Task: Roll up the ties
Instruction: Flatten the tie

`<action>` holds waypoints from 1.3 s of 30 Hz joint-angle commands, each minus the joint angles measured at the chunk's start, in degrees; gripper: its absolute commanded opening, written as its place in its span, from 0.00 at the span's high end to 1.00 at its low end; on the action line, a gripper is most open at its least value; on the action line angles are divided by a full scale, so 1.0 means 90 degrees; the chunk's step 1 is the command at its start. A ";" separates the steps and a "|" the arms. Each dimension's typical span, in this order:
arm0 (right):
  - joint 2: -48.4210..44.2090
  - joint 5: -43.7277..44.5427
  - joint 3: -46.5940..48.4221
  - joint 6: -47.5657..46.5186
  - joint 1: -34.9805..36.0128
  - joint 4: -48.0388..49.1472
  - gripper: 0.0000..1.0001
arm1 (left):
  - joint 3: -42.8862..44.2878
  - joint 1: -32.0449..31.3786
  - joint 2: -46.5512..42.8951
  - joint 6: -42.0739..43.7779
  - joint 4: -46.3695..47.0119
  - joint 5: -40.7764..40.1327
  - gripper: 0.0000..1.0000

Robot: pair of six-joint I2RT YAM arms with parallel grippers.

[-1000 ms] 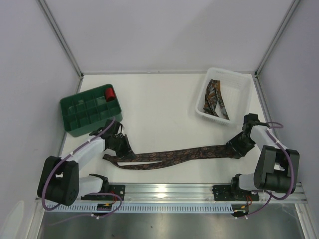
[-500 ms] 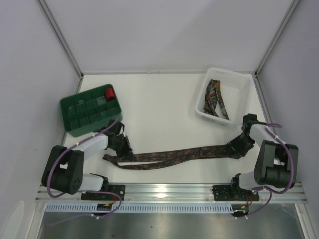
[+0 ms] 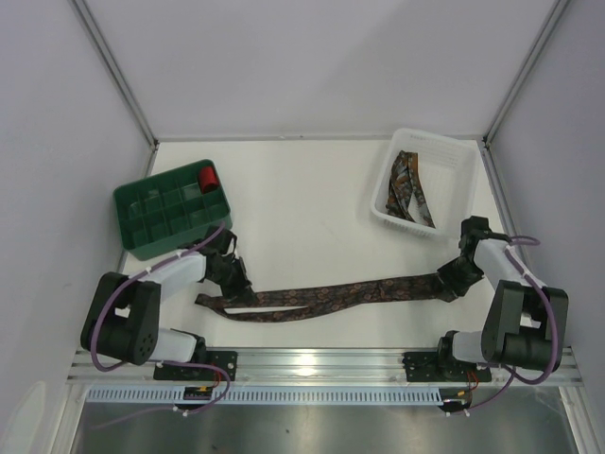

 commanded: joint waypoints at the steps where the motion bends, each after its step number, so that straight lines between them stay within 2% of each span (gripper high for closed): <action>1: -0.0360 0.0306 0.0111 0.0187 0.0032 -0.0394 0.75 | 0.0172 -0.0027 0.0131 0.0107 0.0143 -0.0235 1.00; 4: -0.0264 0.0364 0.0140 0.0100 0.0041 -0.0394 0.77 | 0.0172 -0.0027 0.0160 0.0137 0.0163 -0.0206 1.00; 5: -0.0225 0.0355 0.0169 0.0070 0.0032 -0.0394 0.80 | 0.0172 -0.0027 0.0170 0.0147 0.0153 -0.0206 0.99; 6: -0.0195 0.0355 0.0227 0.0041 0.0032 -0.0403 0.92 | 0.0182 -0.0027 0.0160 0.0156 0.0124 -0.0215 1.00; 7: -0.0166 0.0355 0.0276 0.0031 0.0012 -0.0403 0.96 | 0.0192 -0.0027 0.0150 0.0166 0.0114 -0.0235 1.00; 9: -0.0078 0.0364 0.0539 -0.0037 -0.0007 -0.0336 0.99 | 0.0172 -0.0027 0.0111 0.0166 0.0075 -0.0254 1.00; 19: 0.0693 0.0403 0.1643 -0.0252 -0.0173 0.0026 0.98 | 0.0231 -0.0027 0.0121 0.0195 -0.0023 -0.0283 0.99; 26: 0.0938 0.0452 0.1401 -0.0379 -0.0300 0.0173 0.97 | 0.0358 -0.0027 0.0014 0.0283 -0.0033 -0.0216 0.99; 27: 0.0938 0.0462 0.1352 -0.0398 -0.0300 0.0173 0.97 | 0.0454 -0.0027 -0.0074 0.0312 -0.0081 -0.0215 0.97; 29: 0.0860 0.0443 0.1186 -0.0399 -0.0300 0.0192 0.94 | 0.0572 -0.0027 -0.0356 0.0342 -0.0208 -0.0380 0.82; 34: 0.0675 0.0277 0.0961 -0.0428 -0.0291 0.0183 0.90 | 0.0992 -0.0017 -0.0972 0.0479 -0.0792 -0.0762 0.59; 37: 0.0635 0.0257 0.0883 -0.0564 -0.0291 0.0085 0.82 | 0.1071 -0.0017 -0.1275 0.0488 -0.1038 -0.0860 0.51; 39: 0.0567 0.0305 0.0853 -0.0642 -0.0281 0.0007 0.79 | 0.1071 0.0022 -0.1489 0.0479 -0.1282 -0.0947 0.50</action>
